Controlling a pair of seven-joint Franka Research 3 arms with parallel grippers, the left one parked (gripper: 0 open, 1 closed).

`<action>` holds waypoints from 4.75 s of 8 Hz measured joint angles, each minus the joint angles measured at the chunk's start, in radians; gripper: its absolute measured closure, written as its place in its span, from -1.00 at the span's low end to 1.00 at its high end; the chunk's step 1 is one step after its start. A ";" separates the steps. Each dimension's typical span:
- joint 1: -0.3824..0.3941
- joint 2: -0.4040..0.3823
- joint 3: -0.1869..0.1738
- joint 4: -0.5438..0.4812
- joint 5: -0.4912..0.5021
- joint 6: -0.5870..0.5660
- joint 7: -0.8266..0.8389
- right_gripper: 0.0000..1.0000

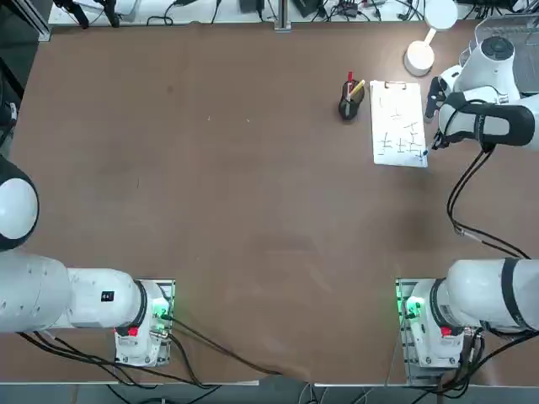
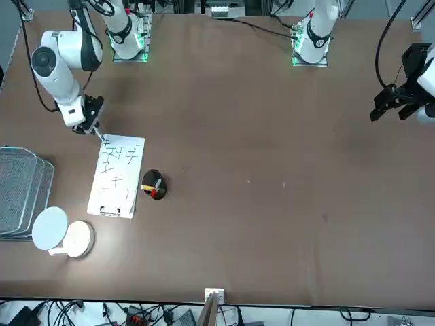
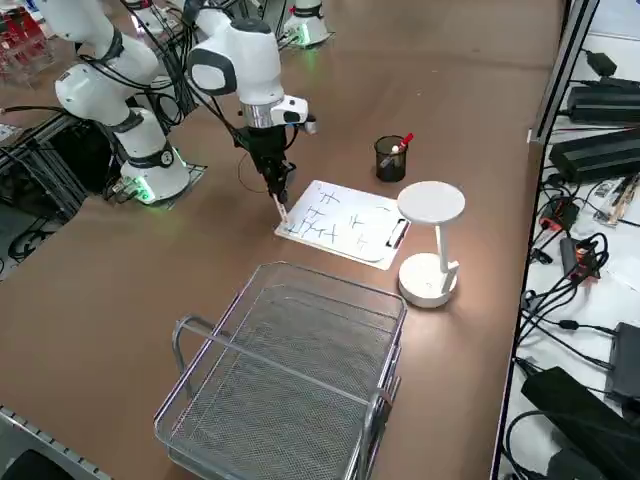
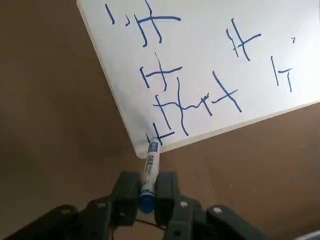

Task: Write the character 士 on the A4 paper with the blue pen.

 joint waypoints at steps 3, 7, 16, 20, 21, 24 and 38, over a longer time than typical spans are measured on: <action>0.000 -0.007 0.000 -0.007 0.000 0.000 0.005 0.60; -0.001 -0.010 0.000 -0.011 0.000 0.000 0.016 0.60; -0.001 -0.022 0.011 0.102 -0.002 -0.064 0.006 0.60; -0.007 -0.025 0.007 0.215 0.023 -0.134 0.086 0.60; -0.007 -0.022 0.007 0.257 0.025 -0.172 0.146 0.60; 0.008 0.017 0.018 0.413 0.057 -0.285 0.364 0.60; 0.312 0.349 0.029 0.816 0.246 -0.294 1.294 0.60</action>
